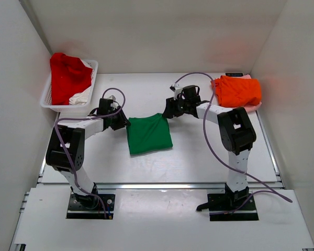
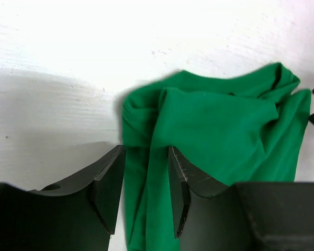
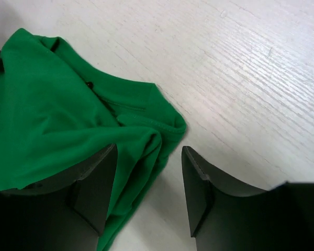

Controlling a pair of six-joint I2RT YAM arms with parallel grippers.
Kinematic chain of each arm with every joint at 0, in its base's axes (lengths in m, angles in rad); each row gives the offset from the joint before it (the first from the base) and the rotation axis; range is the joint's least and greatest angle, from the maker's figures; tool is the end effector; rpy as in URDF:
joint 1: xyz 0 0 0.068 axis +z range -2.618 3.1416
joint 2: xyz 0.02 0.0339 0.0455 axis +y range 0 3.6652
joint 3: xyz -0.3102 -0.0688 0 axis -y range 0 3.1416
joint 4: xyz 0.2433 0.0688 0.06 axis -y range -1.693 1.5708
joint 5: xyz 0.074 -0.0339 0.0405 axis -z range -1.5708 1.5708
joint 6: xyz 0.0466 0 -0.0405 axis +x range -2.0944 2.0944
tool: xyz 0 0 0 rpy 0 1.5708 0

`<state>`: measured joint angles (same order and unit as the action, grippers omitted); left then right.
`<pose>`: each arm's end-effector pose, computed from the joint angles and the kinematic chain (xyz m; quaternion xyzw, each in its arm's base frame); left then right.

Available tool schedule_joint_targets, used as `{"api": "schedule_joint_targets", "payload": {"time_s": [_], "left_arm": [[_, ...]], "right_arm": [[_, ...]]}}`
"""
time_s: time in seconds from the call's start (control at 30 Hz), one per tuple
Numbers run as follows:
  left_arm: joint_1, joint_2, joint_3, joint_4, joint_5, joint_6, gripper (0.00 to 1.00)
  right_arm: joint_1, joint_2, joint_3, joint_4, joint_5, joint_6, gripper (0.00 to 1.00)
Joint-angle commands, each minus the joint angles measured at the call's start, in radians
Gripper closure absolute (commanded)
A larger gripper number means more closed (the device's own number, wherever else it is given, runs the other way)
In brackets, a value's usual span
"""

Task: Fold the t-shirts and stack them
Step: Smooth out wrinkles on the folded tshirt

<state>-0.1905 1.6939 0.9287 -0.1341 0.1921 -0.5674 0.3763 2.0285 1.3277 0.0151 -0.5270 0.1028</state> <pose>0.3416 -0.0749 0.2024 -0.1450 0.9291 -0.2054 0.2712 0.4287 0.1946 0.2084 -0.2294 0.8491 0.3267 0.3458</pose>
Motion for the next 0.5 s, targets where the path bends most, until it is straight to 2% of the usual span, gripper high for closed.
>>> {"api": "schedule_joint_targets", "payload": {"time_s": [0.0, 0.1, 0.2, 0.3, 0.47], "left_arm": [[0.01, -0.005, 0.039, 0.063, -0.011, -0.032, 0.51], [0.014, 0.004, 0.045, 0.091, -0.008, -0.054, 0.51], [0.02, 0.007, 0.044, 0.111, -0.011, -0.072, 0.53], [0.022, 0.009, 0.048, 0.125, -0.003, -0.084, 0.53], [0.019, 0.02, 0.044, 0.157, 0.004, -0.098, 0.54]], "right_arm": [[-0.005, 0.033, 0.062, 0.029, -0.036, 0.011, 0.51], [0.003, 0.065, 0.09, 0.023, -0.048, 0.012, 0.6], [0.003, 0.081, 0.103, 0.016, -0.054, 0.018, 0.85], [0.003, 0.084, 0.114, 0.006, -0.062, 0.023, 1.0], [0.001, 0.073, 0.116, 0.011, -0.071, 0.029, 1.0]]}}
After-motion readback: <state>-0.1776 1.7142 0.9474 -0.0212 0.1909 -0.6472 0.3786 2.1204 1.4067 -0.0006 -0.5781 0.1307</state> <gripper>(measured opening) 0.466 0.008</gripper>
